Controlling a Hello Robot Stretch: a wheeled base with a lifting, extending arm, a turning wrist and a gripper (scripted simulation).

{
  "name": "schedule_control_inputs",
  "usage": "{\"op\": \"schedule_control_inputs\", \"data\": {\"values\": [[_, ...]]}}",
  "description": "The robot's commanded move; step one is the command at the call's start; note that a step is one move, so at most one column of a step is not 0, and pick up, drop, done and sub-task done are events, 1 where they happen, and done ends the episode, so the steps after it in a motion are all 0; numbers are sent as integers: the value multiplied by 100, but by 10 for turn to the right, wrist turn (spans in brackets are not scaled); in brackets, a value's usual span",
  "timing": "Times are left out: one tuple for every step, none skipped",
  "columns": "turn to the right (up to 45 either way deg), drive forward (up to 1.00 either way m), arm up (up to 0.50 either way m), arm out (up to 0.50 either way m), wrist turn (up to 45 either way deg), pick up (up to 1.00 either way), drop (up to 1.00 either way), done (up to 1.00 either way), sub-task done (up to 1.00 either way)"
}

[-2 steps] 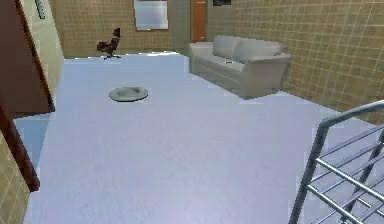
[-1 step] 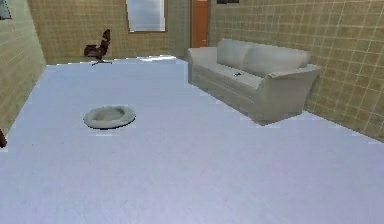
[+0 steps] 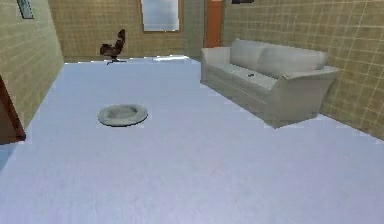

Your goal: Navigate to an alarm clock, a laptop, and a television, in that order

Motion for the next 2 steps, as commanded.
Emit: {"op": "schedule_control_inputs", "data": {"values": [[0, 100, 0, 0, 0, 0, 0, 0, 0], [0, 100, 0, 0, 0, 0, 0, 0, 0]]}}
